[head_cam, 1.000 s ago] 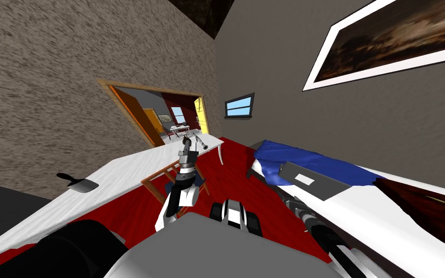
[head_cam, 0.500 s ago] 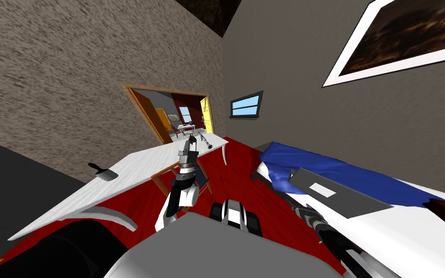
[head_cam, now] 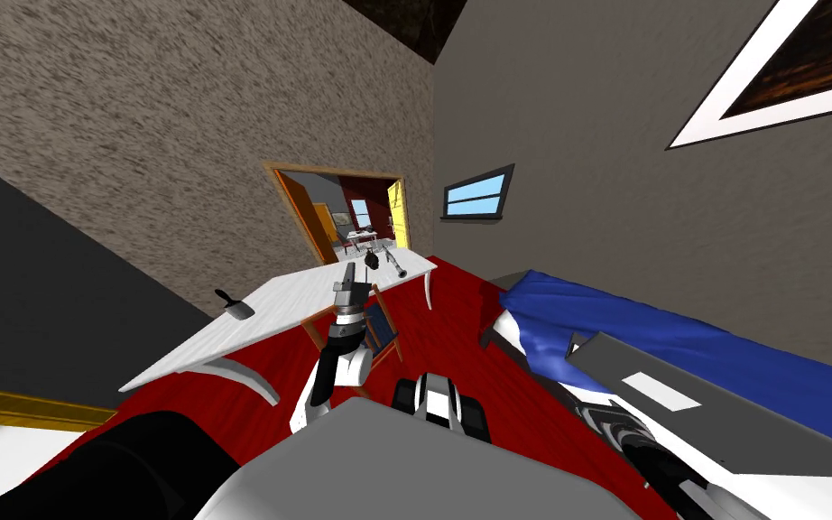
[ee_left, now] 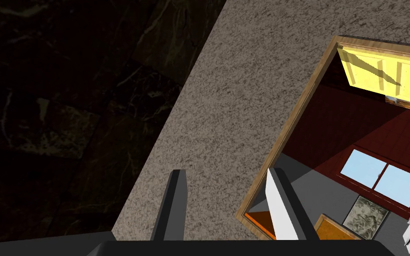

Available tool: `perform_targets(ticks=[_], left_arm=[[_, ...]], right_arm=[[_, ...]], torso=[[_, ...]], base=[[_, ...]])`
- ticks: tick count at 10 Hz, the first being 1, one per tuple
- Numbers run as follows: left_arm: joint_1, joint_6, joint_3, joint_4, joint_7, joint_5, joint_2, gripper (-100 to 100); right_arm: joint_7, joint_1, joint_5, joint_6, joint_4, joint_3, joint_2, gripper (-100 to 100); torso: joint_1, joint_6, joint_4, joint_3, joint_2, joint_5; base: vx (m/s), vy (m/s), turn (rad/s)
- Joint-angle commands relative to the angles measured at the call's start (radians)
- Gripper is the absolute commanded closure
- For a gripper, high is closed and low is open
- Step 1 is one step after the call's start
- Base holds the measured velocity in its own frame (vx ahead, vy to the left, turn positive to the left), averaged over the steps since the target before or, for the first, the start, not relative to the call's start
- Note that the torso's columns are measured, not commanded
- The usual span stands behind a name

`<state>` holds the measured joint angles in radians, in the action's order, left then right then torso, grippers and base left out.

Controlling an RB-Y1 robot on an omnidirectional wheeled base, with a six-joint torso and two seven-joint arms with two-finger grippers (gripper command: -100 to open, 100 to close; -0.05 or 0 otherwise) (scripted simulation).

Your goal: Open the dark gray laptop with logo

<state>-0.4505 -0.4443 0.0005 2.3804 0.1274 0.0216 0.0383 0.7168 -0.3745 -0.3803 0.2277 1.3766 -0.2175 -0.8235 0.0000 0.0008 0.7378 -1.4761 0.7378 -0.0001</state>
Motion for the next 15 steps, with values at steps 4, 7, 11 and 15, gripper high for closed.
perform_targets(ticks=[4,7,11,15], left_arm=[[0.0,0.0,0.0,0.0,0.0,0.0,0.0,0],[0.0,0.0,0.0,0.0,0.0,0.0,0.0,0],[0.0,0.0,0.0,0.0,0.0,0.0,0.0,0],[0.0,0.0,0.0,0.0,0.0,0.0,0.0,0]], right_arm=[[0.046,0.019,-0.02,0.044,-0.117,-0.02,-0.073,-100],[0.084,0.033,-0.037,0.09,-0.192,-0.039,-0.135,-100],[0.133,0.05,-0.059,0.148,-0.281,-0.062,-0.218,-100],[0.158,0.058,-0.07,0.178,-0.325,-0.073,-0.262,-100]], torso=[[0.0,-0.001,0.0,0.0,0.0,0.0],[0.0,-0.002,0.0,-0.001,-0.001,0.0],[0.0,-0.001,0.0,0.0,0.001,0.0],[0.0,-0.001,0.0,0.0,0.001,0.0]], base=[[0.024,0.011,0.159],[0.037,0.011,0.196],[0.026,0.008,0.152],[0.019,0.003,0.093]])
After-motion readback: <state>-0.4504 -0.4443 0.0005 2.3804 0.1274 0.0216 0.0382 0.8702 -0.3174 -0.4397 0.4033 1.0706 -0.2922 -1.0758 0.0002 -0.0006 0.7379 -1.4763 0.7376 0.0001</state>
